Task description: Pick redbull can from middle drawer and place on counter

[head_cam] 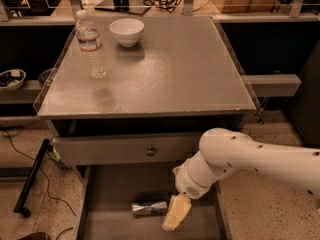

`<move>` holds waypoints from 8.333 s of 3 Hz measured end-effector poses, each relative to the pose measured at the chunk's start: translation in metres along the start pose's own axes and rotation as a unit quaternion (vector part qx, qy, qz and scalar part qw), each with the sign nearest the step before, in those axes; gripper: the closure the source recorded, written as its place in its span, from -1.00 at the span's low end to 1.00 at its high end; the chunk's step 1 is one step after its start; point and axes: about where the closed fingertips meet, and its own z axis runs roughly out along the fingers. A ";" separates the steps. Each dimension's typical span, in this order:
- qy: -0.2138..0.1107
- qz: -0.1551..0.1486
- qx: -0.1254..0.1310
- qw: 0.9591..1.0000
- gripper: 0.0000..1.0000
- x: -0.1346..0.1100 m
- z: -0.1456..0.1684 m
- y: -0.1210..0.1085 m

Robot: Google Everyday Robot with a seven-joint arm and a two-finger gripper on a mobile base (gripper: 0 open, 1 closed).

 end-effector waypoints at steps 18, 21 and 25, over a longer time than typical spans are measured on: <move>0.002 0.048 0.006 0.999 -1.00 0.038 0.210 -0.068; -0.011 0.015 -0.011 1.000 -0.70 0.010 0.221 -0.066; -0.011 0.015 -0.011 1.000 1.00 0.010 0.221 -0.066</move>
Offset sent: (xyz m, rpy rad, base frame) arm 0.0153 0.0285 -0.0346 0.1089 0.0520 0.0709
